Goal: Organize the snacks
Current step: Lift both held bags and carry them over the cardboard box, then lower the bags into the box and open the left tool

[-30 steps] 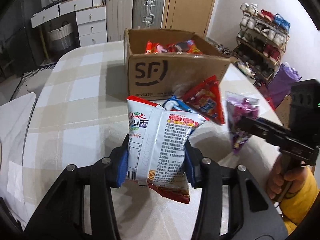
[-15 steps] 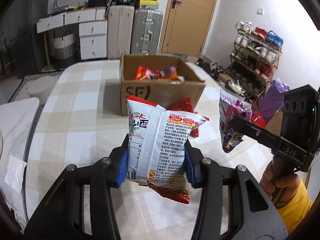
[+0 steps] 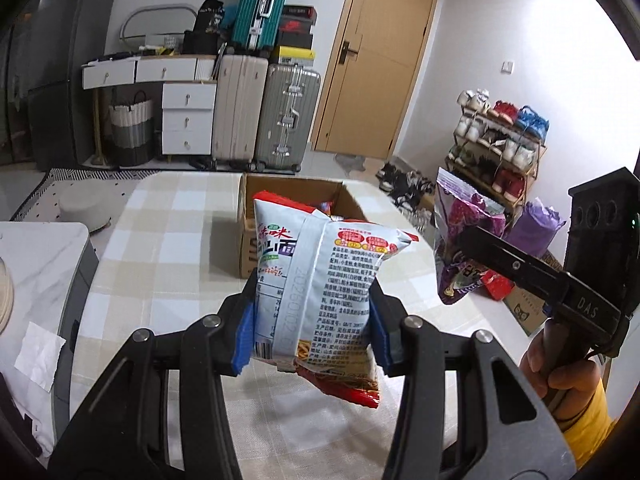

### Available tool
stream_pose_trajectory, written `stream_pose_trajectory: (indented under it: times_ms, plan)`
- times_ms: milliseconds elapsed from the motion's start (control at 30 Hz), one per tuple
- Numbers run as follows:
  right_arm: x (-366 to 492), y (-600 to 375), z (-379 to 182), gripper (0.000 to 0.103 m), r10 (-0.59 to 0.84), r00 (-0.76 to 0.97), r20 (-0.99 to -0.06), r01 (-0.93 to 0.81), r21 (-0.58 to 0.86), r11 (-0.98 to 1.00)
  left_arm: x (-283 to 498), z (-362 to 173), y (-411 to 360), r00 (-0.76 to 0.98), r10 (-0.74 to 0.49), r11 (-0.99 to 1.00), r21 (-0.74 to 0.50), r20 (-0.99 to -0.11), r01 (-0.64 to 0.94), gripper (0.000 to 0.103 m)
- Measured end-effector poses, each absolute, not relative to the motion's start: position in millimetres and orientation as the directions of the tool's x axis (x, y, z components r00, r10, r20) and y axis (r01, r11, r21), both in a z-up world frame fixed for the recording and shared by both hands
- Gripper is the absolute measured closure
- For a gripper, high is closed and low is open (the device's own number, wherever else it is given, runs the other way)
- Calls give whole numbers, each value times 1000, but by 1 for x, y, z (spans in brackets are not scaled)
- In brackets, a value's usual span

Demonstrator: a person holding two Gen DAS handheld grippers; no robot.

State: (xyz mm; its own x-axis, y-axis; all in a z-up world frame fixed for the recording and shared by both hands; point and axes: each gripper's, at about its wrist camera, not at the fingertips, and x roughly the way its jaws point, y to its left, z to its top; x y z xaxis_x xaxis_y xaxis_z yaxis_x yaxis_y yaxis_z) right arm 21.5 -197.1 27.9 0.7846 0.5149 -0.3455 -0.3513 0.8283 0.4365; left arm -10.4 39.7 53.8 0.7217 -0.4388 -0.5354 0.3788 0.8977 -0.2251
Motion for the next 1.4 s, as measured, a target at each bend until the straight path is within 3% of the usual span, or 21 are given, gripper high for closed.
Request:
stream_pose_trajectory:
  times_ms: [467, 833, 1167, 1400]
  plan:
    - [59, -200, 80, 54, 507, 798, -326, -377, 386, 842, 9, 95, 52, 745, -433, 900, -197, -508, 389, 60]
    - [129, -209, 94, 54, 506, 785, -357, -388, 354, 851, 95, 94, 18, 722, -403, 911, -173, -562, 374, 60]
    - [222, -222, 86, 54, 479, 768, -425, -333, 374, 866, 179, 90, -24, 703, -360, 925, -136, -614, 355, 60]
    - [283, -223, 64, 54, 456, 730, -510, -308, 350, 885, 256, 60, -54, 654, -324, 937, -140, -683, 319, 60]
